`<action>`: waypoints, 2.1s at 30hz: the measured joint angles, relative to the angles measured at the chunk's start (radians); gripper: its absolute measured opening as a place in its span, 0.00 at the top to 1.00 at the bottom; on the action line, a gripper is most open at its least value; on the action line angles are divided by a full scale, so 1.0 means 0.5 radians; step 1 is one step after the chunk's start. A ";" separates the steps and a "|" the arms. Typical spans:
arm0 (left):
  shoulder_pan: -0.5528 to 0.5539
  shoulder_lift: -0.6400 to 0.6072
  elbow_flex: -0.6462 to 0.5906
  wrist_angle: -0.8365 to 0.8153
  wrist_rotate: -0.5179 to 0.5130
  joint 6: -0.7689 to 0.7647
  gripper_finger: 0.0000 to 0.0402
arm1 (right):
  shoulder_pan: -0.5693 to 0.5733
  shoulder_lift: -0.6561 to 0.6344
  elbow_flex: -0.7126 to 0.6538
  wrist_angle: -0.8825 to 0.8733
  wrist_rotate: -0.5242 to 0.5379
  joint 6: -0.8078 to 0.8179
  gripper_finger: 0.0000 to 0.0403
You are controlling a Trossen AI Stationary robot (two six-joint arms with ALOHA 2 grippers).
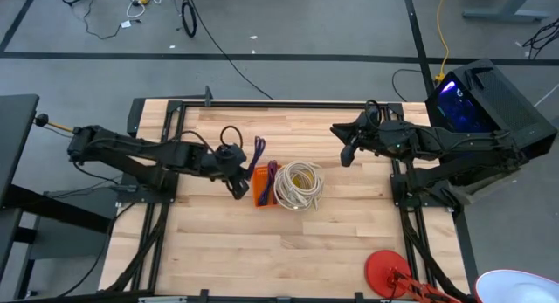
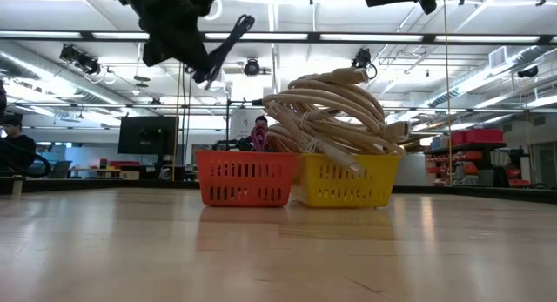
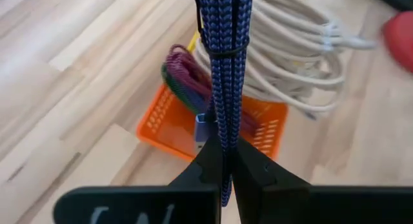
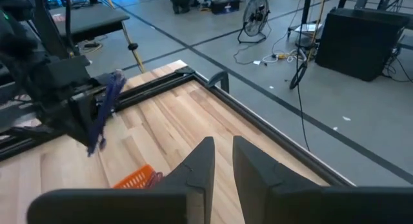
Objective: Pick & Place USB Port
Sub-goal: Put the blue charger cable into the orange bin
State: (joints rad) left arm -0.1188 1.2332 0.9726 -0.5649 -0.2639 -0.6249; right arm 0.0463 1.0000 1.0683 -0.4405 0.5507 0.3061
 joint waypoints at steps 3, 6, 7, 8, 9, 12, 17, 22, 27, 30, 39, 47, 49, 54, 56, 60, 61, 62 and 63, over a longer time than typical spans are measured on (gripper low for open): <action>0.001 0.049 0.000 0.019 -0.002 0.018 0.96 | 0.000 0.000 0.000 0.000 0.000 0.000 0.85; 0.000 0.110 -0.001 0.070 0.026 0.017 0.96 | 0.000 0.000 0.000 0.000 -0.001 0.000 0.85; 0.000 0.133 -0.001 0.127 0.049 0.018 0.96 | 0.000 0.000 0.000 0.000 0.000 0.000 0.85; 0.000 0.150 -0.001 0.166 0.064 0.013 0.96 | 0.001 0.000 0.000 -0.001 -0.001 0.000 0.85; -0.002 0.165 -0.001 0.181 0.069 0.001 0.96 | 0.000 0.000 0.000 -0.001 -0.001 0.000 0.85; -0.002 0.215 -0.001 0.235 0.066 -0.035 0.96 | 0.001 0.001 0.000 -0.003 -0.001 -0.016 0.85; 0.000 0.262 0.002 0.243 0.155 -0.143 0.96 | 0.000 0.001 0.000 -0.005 -0.001 -0.066 0.85; -0.006 0.331 -0.002 0.247 0.156 -0.244 0.96 | 0.000 0.001 0.000 -0.015 -0.018 -0.106 0.85; -0.006 0.438 -0.001 0.320 0.158 -0.292 0.96 | 0.000 0.000 0.000 -0.022 -0.037 -0.121 0.85; -0.006 0.512 0.000 0.324 0.170 -0.343 0.96 | 0.000 0.000 0.000 -0.023 -0.044 -0.148 0.85; -0.006 0.656 0.000 0.436 0.223 -0.466 0.96 | 0.001 0.000 0.000 -0.027 -0.092 -0.207 0.85; -0.018 0.676 -0.001 0.520 0.223 -0.511 0.97 | 0.000 0.000 0.000 -0.033 -0.092 -0.259 0.85; -0.017 0.676 0.000 0.536 0.223 -0.517 0.96 | 0.000 -0.001 0.000 -0.033 -0.092 -0.262 0.85; -0.013 0.676 0.000 0.518 0.181 -0.563 0.93 | 0.001 -0.001 0.000 -0.028 -0.092 -0.271 0.85; -0.013 0.676 0.000 0.518 0.165 -0.568 0.93 | 0.000 -0.001 0.000 -0.029 -0.092 -0.271 0.85; -0.013 0.676 0.000 0.516 0.161 -0.585 0.94 | 0.000 -0.001 0.000 -0.031 -0.114 -0.273 0.85; -0.013 0.676 0.000 0.517 0.165 -0.612 0.94 | 0.000 -0.001 0.000 -0.032 -0.123 -0.277 0.85; -0.014 0.676 0.000 0.516 0.169 -0.622 0.93 | 0.001 -0.001 0.000 -0.033 -0.140 -0.277 0.85; -0.019 0.676 0.000 0.517 0.169 -0.629 0.93 | 0.001 -0.001 0.000 -0.034 -0.142 -0.277 0.85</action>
State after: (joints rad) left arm -0.1283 1.5711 0.9726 -0.3063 -0.1795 -0.9392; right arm 0.0466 0.9997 1.0682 -0.4575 0.4798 0.1677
